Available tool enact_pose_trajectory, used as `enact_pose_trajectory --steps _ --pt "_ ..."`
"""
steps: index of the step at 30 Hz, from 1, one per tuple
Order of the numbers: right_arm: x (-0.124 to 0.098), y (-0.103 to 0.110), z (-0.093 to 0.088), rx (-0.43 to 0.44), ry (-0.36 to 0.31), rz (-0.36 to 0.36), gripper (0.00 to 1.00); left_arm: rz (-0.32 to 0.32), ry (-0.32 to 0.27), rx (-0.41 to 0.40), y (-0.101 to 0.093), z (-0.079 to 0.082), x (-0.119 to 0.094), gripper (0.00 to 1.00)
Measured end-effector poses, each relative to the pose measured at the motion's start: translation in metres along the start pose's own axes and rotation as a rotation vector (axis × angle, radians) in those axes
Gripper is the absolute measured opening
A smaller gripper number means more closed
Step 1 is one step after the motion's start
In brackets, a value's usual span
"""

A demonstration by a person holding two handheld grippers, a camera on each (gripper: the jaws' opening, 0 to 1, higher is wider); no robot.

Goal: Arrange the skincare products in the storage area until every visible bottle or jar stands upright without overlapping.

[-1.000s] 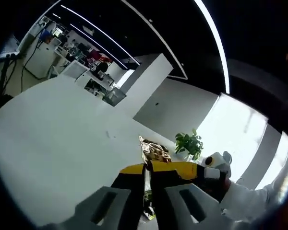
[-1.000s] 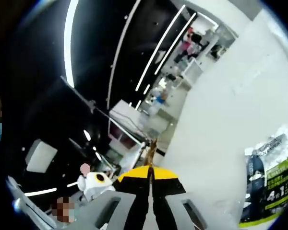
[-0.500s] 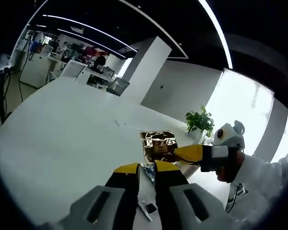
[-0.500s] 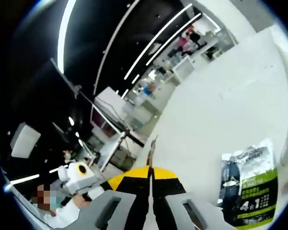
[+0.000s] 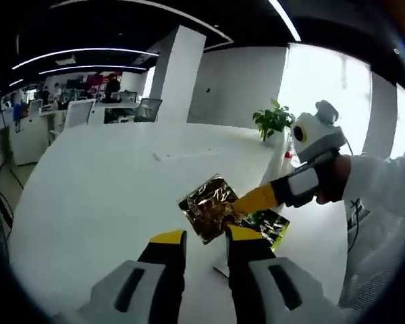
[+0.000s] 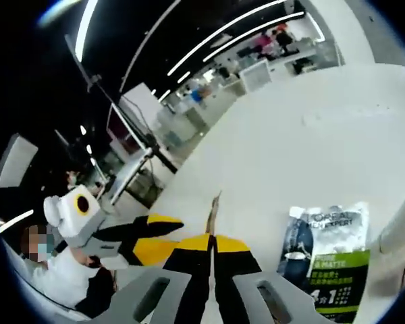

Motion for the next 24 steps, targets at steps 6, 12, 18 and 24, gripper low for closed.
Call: enact_pose_trajectory --steps 6,12,18,24 --pt "0.010 -0.009 -0.006 -0.057 0.056 -0.046 0.00 -0.041 0.068 0.068 0.003 -0.003 0.013 0.21" --pt "0.021 -0.021 -0.009 -0.068 0.099 -0.066 0.00 -0.062 0.149 0.155 0.008 -0.006 0.024 0.21" --pt "0.028 -0.026 -0.010 -0.091 0.116 -0.083 0.00 -0.072 0.238 0.241 0.022 -0.009 0.036 0.20" --pt "0.037 -0.032 -0.011 -0.110 0.136 -0.109 0.00 -0.073 0.270 0.259 0.033 -0.011 0.045 0.19"
Point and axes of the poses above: the point that each gripper's makers call its tool centre point, and the gripper's own axes: x roughly forward along the fingers, y roughly to its left, z roughly out of its top, the point moved 7 cm from there along -x, roughly backward along the fingers, and after that the axes turned 14 degrees about -z, right-handed, at the moved point
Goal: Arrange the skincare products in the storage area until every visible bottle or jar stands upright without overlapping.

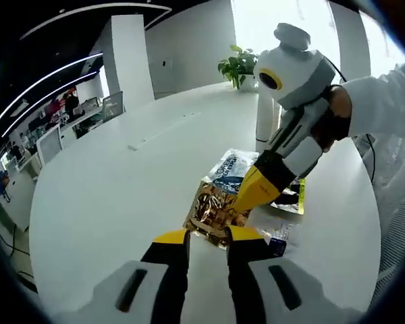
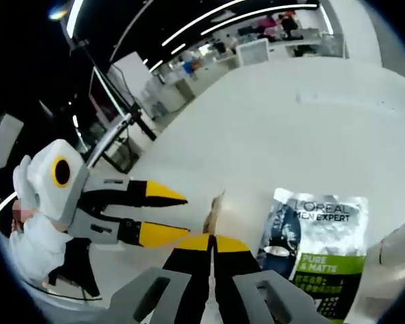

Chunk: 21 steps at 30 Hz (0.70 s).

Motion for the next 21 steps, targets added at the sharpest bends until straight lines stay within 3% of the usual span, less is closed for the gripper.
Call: enact_pose_trajectory --steps 12,21 --pt "0.007 -0.006 0.002 -0.068 0.023 -0.033 0.00 -0.064 0.095 0.115 0.003 -0.003 0.021 0.15" --pt "0.010 -0.009 -0.002 -0.091 0.037 -0.054 0.00 -0.098 0.120 0.121 0.012 -0.005 0.031 0.15"
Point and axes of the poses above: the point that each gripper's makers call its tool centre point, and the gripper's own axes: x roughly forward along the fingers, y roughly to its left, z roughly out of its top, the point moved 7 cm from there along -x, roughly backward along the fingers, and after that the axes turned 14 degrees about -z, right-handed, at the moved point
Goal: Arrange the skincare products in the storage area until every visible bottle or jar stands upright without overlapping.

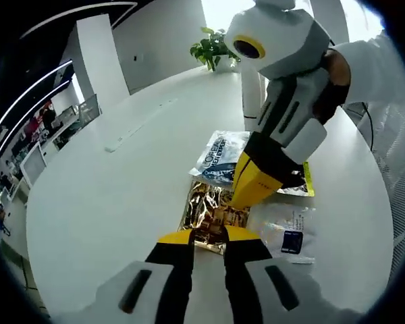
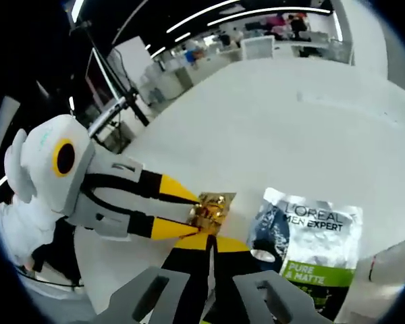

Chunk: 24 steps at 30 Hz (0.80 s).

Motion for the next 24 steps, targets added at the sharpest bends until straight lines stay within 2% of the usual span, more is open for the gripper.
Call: enact_pose_trajectory --steps 15,21,24 --pt "0.0057 -0.0030 -0.0033 -0.051 0.023 -0.031 0.00 -0.015 0.019 0.012 -0.0044 0.0018 0.0039 0.15" --pt "0.0067 -0.0034 -0.0047 -0.066 0.017 -0.043 0.00 -0.025 0.001 -0.030 -0.0047 0.0008 0.0041 0.14" --pt "0.0064 -0.0022 -0.0055 -0.086 0.010 -0.049 0.00 -0.032 0.002 -0.008 -0.0037 -0.0007 0.0032 0.14"
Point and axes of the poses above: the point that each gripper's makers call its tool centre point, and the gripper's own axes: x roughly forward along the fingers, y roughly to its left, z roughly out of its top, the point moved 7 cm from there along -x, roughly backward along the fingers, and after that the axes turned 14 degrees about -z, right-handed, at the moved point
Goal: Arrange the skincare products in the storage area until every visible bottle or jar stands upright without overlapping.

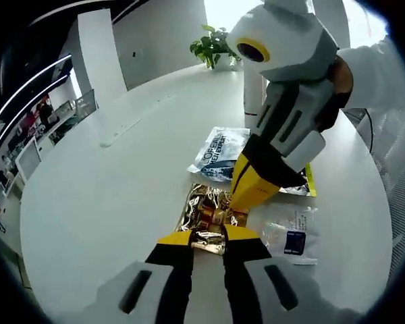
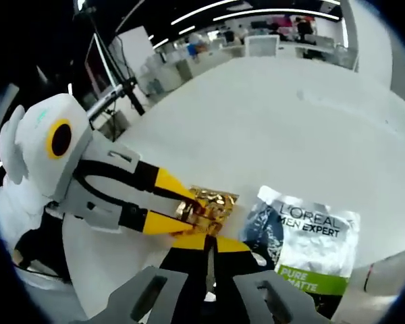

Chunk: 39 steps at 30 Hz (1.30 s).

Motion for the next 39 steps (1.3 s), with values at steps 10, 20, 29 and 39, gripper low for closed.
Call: enact_pose_trajectory --steps 10,20,29,39 --pt "-0.006 0.002 0.000 -0.081 -0.045 -0.022 0.02 -0.006 0.003 0.001 -0.002 0.000 0.001 0.13" --pt "-0.011 0.003 0.004 -0.138 -0.088 -0.034 0.04 -0.017 0.014 0.010 -0.002 0.001 0.001 0.13" --pt "-0.012 0.000 0.016 -0.226 -0.207 -0.061 0.00 -0.018 0.019 0.010 -0.002 0.002 0.001 0.12" --pt "0.006 0.015 0.018 -0.346 -0.203 -0.031 0.02 -0.018 0.024 0.010 -0.001 0.002 0.002 0.12"
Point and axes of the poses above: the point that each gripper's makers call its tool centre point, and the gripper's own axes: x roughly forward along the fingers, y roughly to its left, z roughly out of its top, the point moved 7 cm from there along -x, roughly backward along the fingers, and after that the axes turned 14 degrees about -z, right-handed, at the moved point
